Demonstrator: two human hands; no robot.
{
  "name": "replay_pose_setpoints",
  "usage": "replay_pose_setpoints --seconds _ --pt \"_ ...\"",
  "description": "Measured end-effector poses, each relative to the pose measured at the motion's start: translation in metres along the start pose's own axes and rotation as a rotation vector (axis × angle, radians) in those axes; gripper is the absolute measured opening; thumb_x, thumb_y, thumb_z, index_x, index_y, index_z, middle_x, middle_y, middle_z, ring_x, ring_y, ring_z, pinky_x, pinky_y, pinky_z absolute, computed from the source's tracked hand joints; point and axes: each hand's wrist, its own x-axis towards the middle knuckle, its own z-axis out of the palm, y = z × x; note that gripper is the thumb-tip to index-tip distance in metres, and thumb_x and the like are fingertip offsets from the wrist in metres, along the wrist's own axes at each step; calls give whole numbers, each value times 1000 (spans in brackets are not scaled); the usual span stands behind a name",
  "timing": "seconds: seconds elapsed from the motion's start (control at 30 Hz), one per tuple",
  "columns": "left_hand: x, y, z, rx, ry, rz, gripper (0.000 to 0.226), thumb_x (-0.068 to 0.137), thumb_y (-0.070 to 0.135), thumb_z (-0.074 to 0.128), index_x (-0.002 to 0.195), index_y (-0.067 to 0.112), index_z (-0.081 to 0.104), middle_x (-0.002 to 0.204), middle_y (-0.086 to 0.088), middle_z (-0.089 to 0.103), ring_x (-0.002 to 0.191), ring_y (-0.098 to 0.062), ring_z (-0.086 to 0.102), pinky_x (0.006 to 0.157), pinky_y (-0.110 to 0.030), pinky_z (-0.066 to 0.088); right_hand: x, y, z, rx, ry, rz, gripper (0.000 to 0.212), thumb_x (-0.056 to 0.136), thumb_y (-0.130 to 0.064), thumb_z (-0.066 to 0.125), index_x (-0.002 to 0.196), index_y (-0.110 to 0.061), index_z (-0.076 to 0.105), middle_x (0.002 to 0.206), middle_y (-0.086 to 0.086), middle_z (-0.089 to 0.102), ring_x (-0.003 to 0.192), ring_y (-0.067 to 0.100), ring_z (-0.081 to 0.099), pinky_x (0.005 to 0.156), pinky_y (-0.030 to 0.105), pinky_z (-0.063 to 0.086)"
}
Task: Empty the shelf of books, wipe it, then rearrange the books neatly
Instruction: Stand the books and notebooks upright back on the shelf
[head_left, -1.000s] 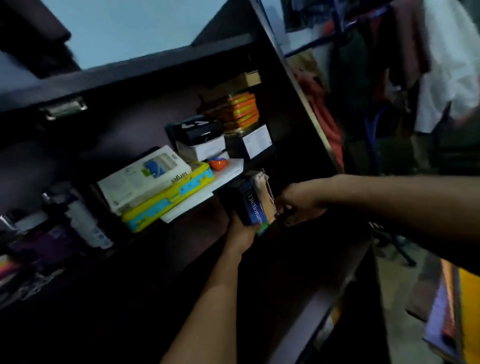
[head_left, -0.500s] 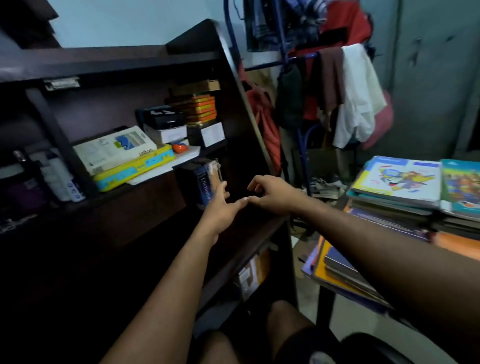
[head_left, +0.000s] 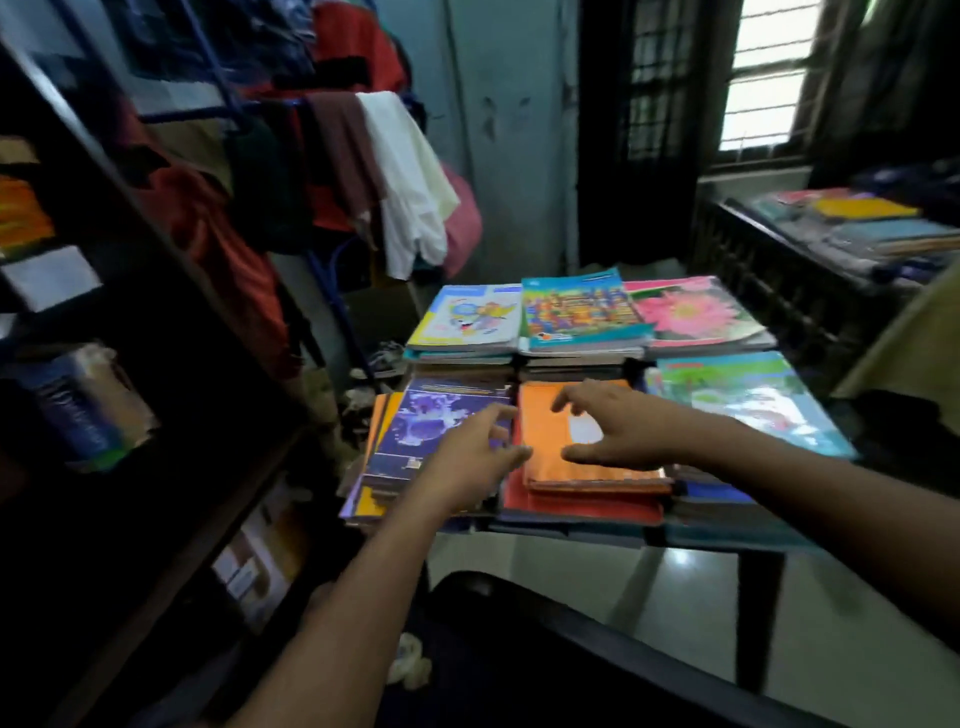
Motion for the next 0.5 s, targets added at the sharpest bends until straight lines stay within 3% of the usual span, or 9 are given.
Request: replay_pose_setpoints --seconds 0.1,0.27,0.37,0.5 --pt "5 9 23 122 -46 12 52 93 37 70 141 30 49 124 -1 62 115 -18 62 95 -29 47 -22 30 11 -142 -30 39 67 89 -56 64 143 -29 38 138 2 45 129 25 44 105 40 39" --pt "4 12 30 188 6 -9 52 95 39 66 142 31 48 129 -3 61 119 -17 60 101 -34 48 -29 40 37 -316 -56 44 87 82 -70 61 151 -33 23 144 4 37 132 28 41 114 47 29" --pt "6 13 37 247 -29 -58 58 93 45 67 144 36 43 136 -3 59 123 -21 58 103 -40 48 -26 40 46 -349 -37 54 88 81 -69 63 149 -33 22 146 6 34 134 31 38 116 54 24" --pt "6 25 45 283 -30 -116 64 94 49 64 150 35 35 146 -5 52 129 -25 52 99 -36 45 -25 43 46 -323 -13 32 87 80 -69 65 149 -33 25 145 5 34 133 30 36 115 54 27"
